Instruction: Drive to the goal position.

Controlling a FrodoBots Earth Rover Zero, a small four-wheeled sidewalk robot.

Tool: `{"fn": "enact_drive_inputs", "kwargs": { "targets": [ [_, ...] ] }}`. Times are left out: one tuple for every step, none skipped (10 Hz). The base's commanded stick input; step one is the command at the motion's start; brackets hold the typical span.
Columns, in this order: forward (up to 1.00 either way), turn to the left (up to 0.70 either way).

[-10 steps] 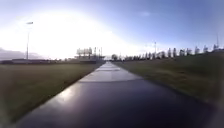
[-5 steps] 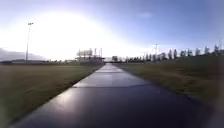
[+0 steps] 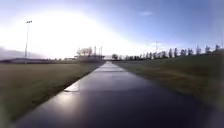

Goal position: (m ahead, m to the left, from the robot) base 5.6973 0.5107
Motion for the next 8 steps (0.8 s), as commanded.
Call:
{"fn": "enact_drive_inputs", "kwargs": {
  "targets": [
    [1.00,0.00],
    [1.00,0.00],
    [1.00,0.00],
    [1.00,0.00],
    [1.00,0.00],
    [1.00,0.00],
    [1.00,0.00],
    [1.00,0.00]
  ]
}}
